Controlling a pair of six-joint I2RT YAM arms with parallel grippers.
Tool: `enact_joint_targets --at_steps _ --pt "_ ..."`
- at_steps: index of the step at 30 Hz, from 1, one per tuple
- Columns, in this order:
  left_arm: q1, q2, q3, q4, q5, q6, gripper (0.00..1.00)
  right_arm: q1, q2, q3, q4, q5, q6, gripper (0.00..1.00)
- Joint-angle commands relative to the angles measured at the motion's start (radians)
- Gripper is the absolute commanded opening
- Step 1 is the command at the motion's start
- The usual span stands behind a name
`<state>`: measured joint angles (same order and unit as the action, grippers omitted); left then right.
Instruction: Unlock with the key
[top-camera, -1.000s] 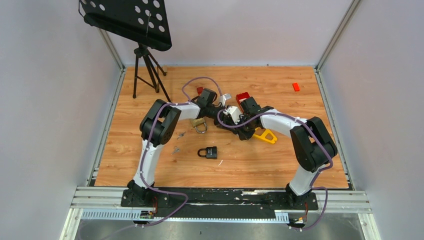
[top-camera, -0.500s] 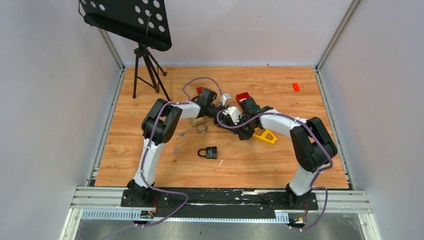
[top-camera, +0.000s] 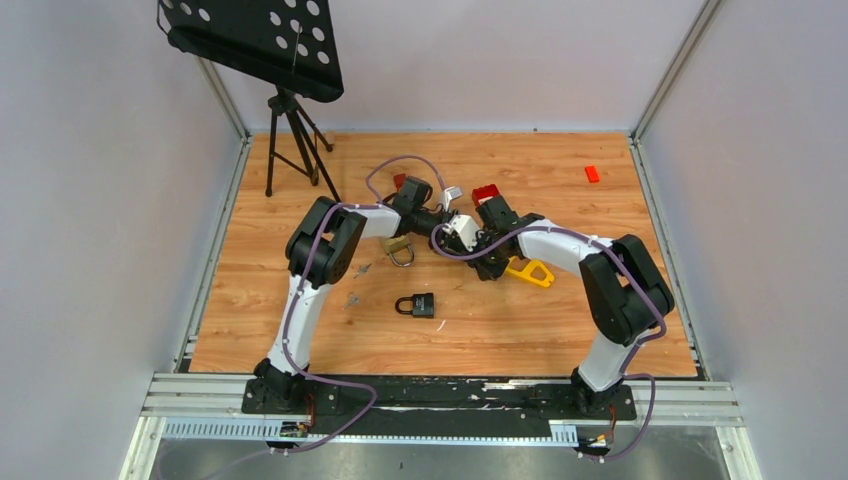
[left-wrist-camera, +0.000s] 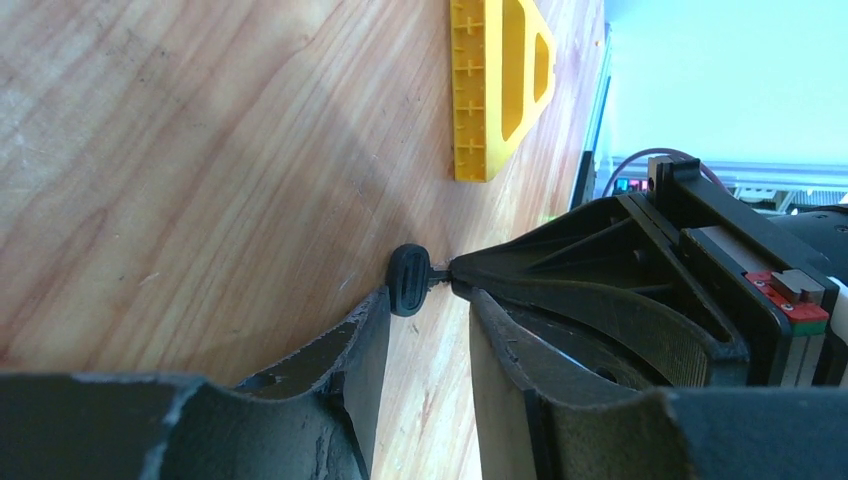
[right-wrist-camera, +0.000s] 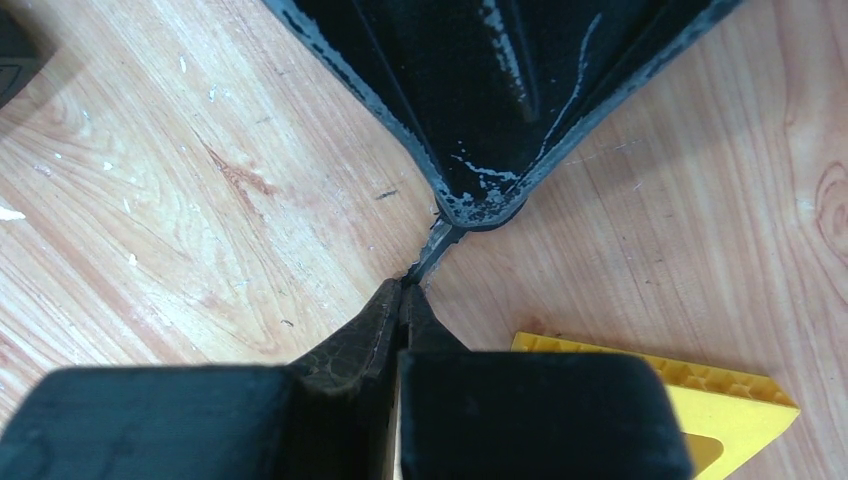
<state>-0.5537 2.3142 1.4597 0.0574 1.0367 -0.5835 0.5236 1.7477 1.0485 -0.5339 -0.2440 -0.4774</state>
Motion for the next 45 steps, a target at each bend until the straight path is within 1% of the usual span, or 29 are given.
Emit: enact_joint_targets --at_steps 1,7,9,13,17,19,21,26,28,32,33,39,42,45 --pt "-0.040 0.047 -0.039 0.004 0.010 -0.028 0.43 0.005 0.052 -0.020 0.106 0.115 -0.067 0.00" --pt "-0.040 0.047 -0.079 0.084 0.002 -0.132 0.42 0.012 0.054 -0.031 0.124 0.138 -0.088 0.00" --pt "-0.040 0.048 -0.098 0.135 0.007 -0.185 0.42 0.013 0.054 -0.034 0.127 0.144 -0.093 0.00" --pt "-0.040 0.050 -0.152 0.327 0.044 -0.337 0.41 0.014 0.056 -0.040 0.136 0.160 -0.109 0.00" --pt "-0.040 0.037 -0.199 0.500 0.077 -0.440 0.41 0.014 0.068 -0.037 0.138 0.162 -0.119 0.00" --pt "-0.040 0.027 -0.213 0.554 0.093 -0.471 0.41 0.014 0.073 -0.029 0.137 0.161 -0.124 0.00" --pt "-0.039 0.012 -0.225 0.562 0.097 -0.466 0.41 0.014 0.075 -0.023 0.137 0.159 -0.129 0.00" --pt "-0.029 -0.015 -0.219 0.433 0.051 -0.367 0.40 0.013 0.073 -0.017 0.131 0.146 -0.134 0.00" --pt "-0.019 -0.030 -0.206 0.333 0.016 -0.290 0.41 0.011 0.067 -0.025 0.129 0.145 -0.134 0.00" --pt "0.018 -0.066 -0.131 0.074 -0.064 -0.079 0.42 0.002 0.055 -0.035 0.125 0.133 -0.131 0.00" --pt "0.029 -0.071 -0.112 0.035 -0.078 -0.046 0.44 -0.003 0.055 -0.035 0.121 0.126 -0.128 0.00" --pt "0.093 -0.076 -0.020 -0.079 -0.145 0.045 0.47 -0.028 0.051 -0.030 0.109 0.090 -0.119 0.00" --pt "0.097 -0.031 0.055 -0.146 -0.161 0.076 0.49 -0.030 0.052 -0.031 0.107 0.085 -0.117 0.00" --pt "0.094 0.019 0.122 -0.160 -0.161 0.057 0.51 -0.030 0.053 -0.031 0.106 0.081 -0.115 0.00"
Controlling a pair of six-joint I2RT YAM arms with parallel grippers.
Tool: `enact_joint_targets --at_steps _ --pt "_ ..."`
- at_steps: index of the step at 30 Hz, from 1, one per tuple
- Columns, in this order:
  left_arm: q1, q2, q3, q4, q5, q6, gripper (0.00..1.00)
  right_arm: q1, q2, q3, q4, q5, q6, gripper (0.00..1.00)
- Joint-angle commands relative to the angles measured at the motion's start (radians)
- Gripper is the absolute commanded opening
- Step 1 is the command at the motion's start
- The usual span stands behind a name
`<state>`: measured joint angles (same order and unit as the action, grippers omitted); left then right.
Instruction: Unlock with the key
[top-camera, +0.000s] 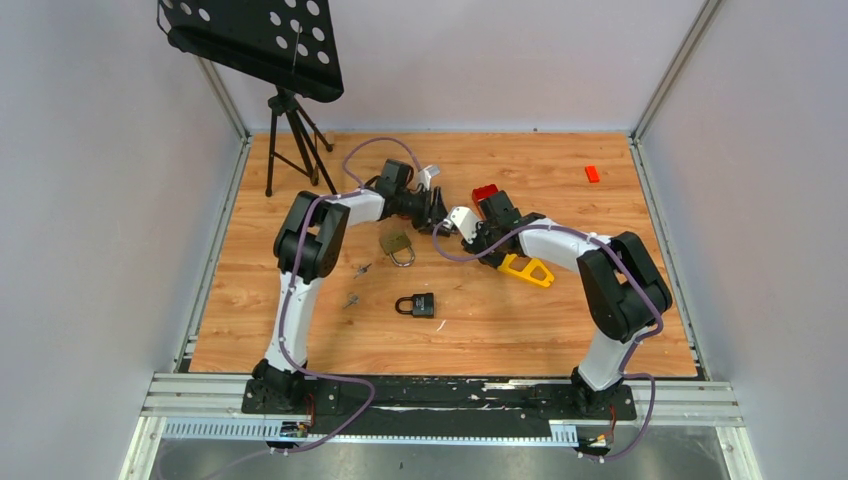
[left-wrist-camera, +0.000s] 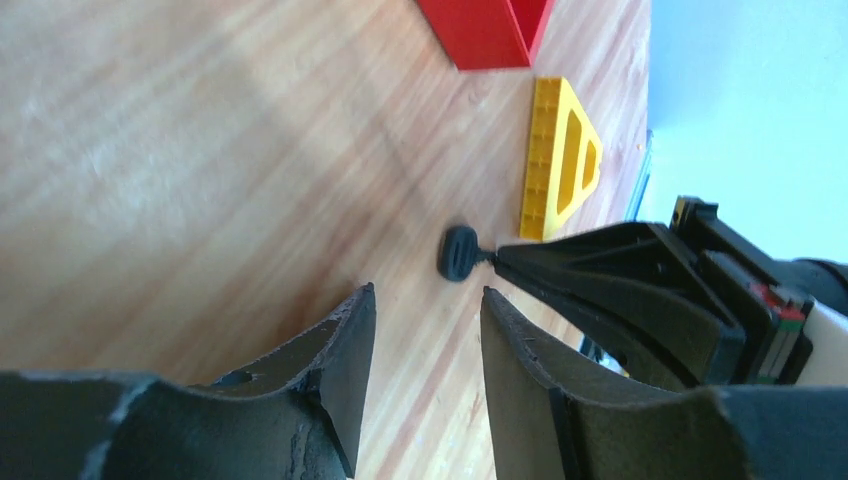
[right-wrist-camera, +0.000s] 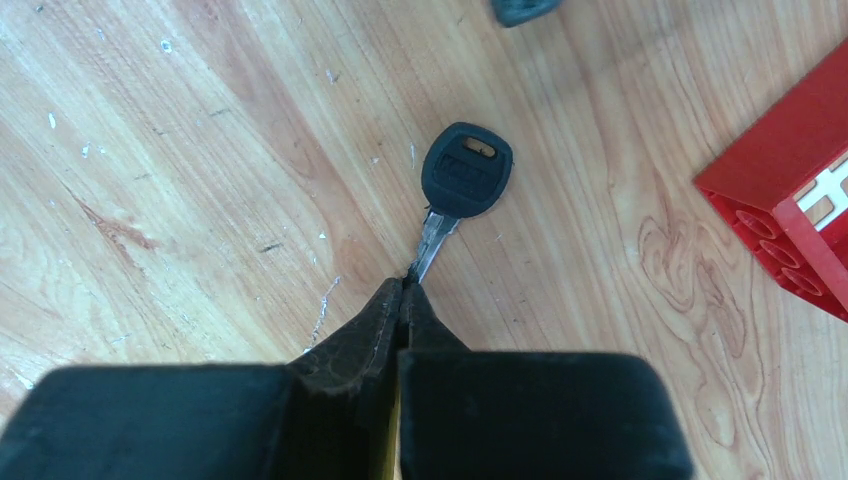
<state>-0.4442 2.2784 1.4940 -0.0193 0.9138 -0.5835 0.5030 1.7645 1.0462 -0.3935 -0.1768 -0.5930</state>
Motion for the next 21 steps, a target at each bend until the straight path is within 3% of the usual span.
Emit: enact_joint_targets --at_steps 1,13,21 --pt "-0.017 0.068 0.104 -0.088 -0.034 0.055 0.51 -0.010 0.036 -0.029 -0.034 0.014 0.000 0.00" --pt "-0.087 0.153 0.170 -0.176 -0.009 0.095 0.53 -0.011 0.057 -0.014 -0.029 0.019 0.002 0.00" --pt "-0.111 0.167 0.135 -0.184 0.053 0.119 0.48 -0.012 0.083 -0.002 -0.024 0.027 0.004 0.00"
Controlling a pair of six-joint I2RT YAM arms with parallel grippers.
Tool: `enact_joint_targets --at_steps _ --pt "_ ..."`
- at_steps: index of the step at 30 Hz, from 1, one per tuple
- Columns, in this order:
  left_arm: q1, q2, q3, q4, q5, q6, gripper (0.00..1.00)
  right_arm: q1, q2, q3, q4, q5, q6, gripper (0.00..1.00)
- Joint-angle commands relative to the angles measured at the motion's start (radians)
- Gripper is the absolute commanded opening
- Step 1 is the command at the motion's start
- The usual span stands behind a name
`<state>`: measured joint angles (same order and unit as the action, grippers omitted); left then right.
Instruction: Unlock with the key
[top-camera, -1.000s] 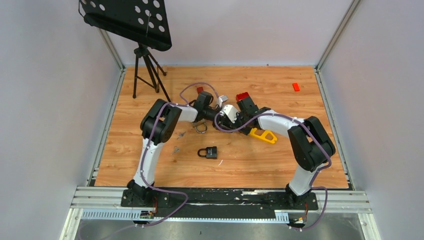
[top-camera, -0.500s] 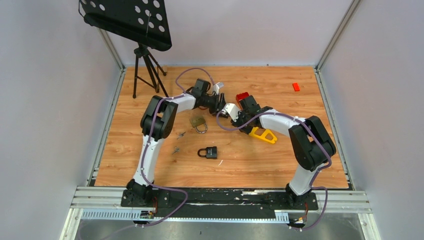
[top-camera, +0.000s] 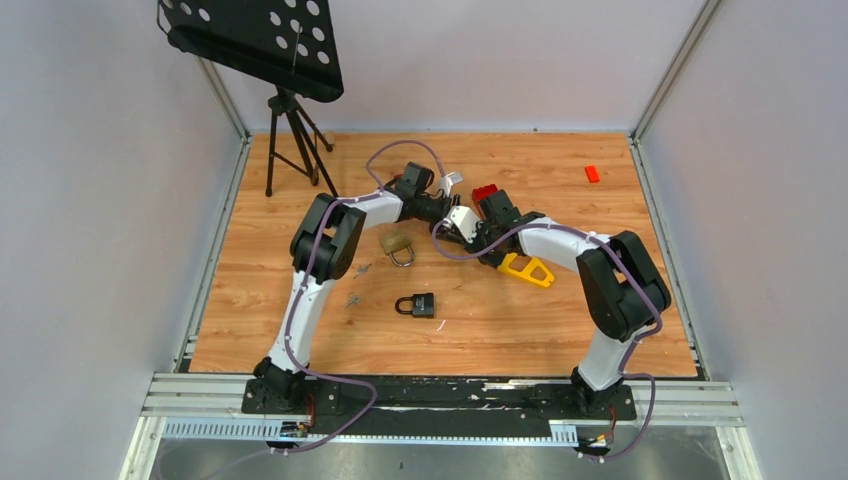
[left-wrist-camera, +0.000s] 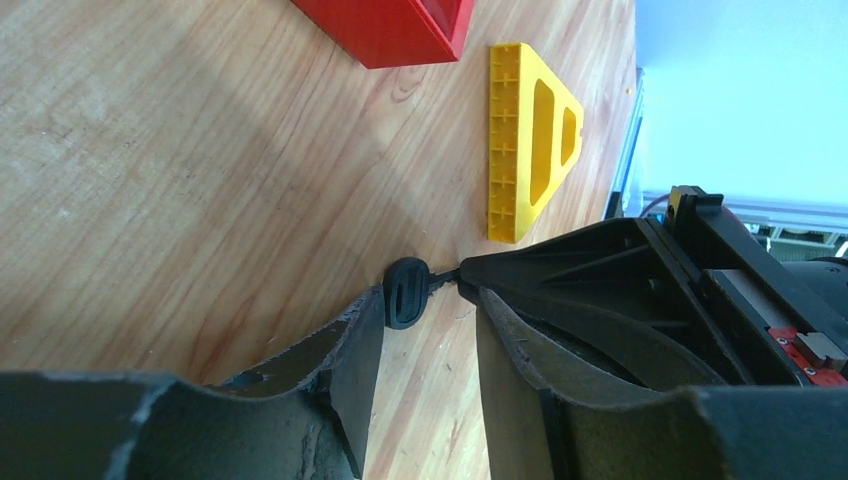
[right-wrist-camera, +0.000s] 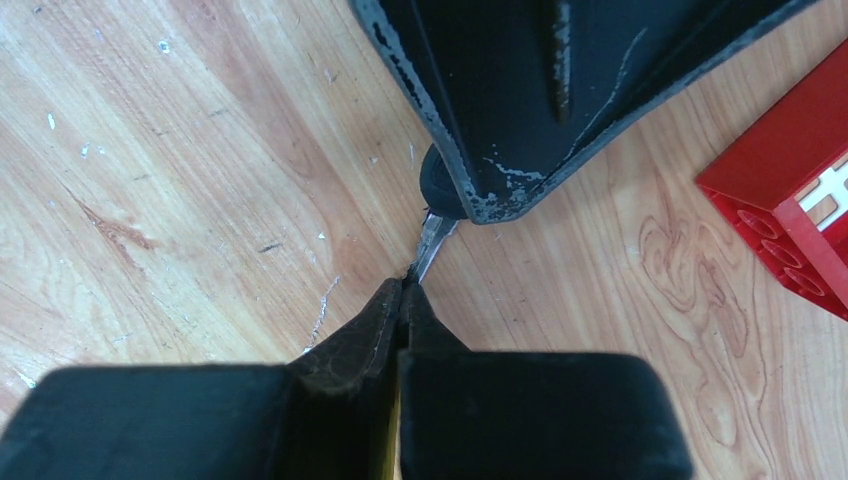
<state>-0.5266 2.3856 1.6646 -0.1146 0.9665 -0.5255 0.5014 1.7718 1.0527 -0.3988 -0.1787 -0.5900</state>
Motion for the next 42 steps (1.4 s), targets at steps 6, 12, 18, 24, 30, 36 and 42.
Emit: enact_joint_targets --at_steps 6,12,18,24,30,36,42 --pt "-0.035 0.047 -0.063 -0.070 0.059 0.057 0.45 -0.011 0.081 -0.003 -0.013 0.046 -0.009 0.00" --pt "-0.035 0.017 -0.146 0.068 0.149 -0.059 0.42 -0.011 0.073 -0.022 0.011 0.078 -0.026 0.00" --pt "-0.035 -0.020 -0.216 0.169 0.172 -0.124 0.42 -0.011 0.079 -0.026 0.021 0.084 -0.031 0.00" --pt "-0.034 -0.032 -0.264 0.273 0.136 -0.203 0.42 -0.011 0.078 -0.032 0.023 0.076 -0.031 0.00" --pt "-0.031 -0.051 -0.272 0.257 0.079 -0.200 0.42 -0.011 0.072 -0.045 0.015 0.066 -0.034 0.00" --pt "-0.005 -0.110 -0.289 0.155 0.005 -0.086 0.45 -0.017 0.043 -0.048 -0.003 0.023 -0.025 0.00" --pt "0.008 -0.164 -0.284 0.033 -0.053 0.040 0.52 -0.028 0.027 -0.016 -0.017 0.006 -0.007 0.01"
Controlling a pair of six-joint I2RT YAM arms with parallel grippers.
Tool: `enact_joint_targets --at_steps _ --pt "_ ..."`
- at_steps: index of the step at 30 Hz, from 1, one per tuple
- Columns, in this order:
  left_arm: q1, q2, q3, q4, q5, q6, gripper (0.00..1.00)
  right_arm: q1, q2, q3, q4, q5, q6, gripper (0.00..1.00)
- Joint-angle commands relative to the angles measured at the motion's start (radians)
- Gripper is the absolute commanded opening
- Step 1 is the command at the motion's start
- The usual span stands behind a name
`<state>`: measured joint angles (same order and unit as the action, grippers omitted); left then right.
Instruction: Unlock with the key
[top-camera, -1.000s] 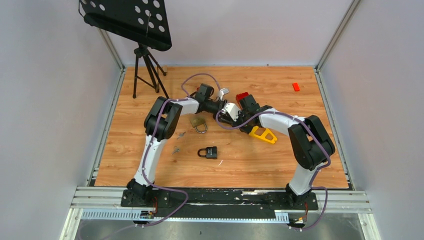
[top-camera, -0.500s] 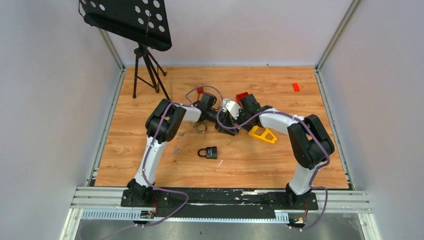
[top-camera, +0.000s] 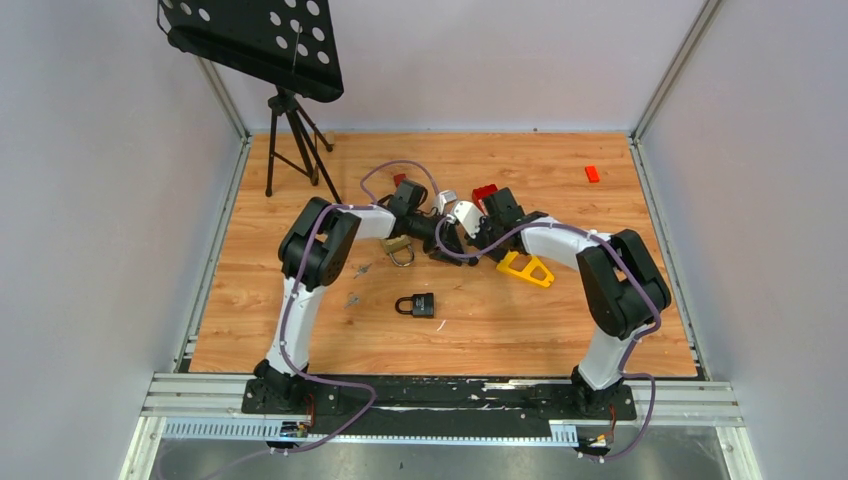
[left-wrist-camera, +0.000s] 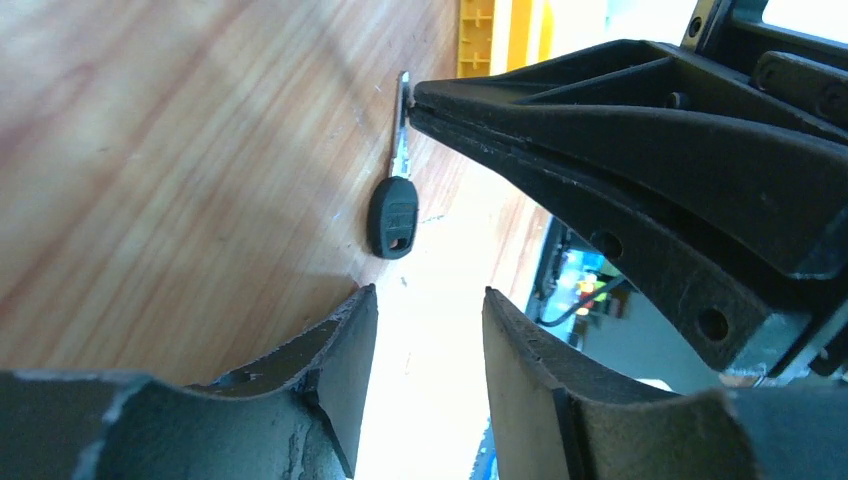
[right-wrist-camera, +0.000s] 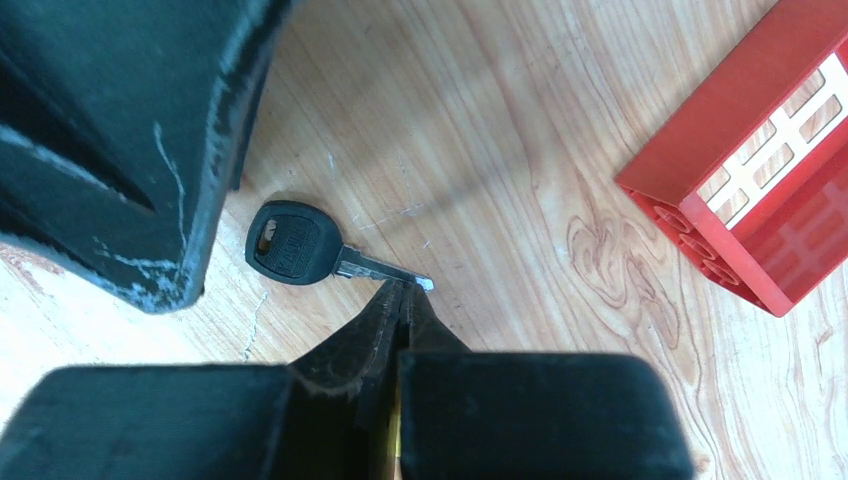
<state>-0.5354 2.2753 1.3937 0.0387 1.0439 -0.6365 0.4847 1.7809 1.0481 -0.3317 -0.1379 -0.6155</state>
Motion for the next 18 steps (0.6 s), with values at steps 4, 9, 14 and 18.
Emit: enact_joint_targets --at_steps 4,9,14,18 --pt "0.018 -0.062 -0.008 -0.131 -0.162 0.154 0.54 -0.014 -0.004 0.016 -0.110 -0.047 0.022 0.02" --pt "0.005 -0.046 0.004 -0.120 -0.192 0.109 0.54 -0.014 -0.012 0.022 -0.136 -0.072 0.027 0.00" --pt "-0.037 -0.022 -0.006 -0.079 -0.202 0.058 0.55 -0.012 -0.012 0.016 -0.152 -0.114 0.047 0.00" --pt "-0.048 0.010 -0.009 -0.030 -0.196 0.006 0.55 -0.008 0.005 0.022 -0.155 -0.142 0.077 0.00"
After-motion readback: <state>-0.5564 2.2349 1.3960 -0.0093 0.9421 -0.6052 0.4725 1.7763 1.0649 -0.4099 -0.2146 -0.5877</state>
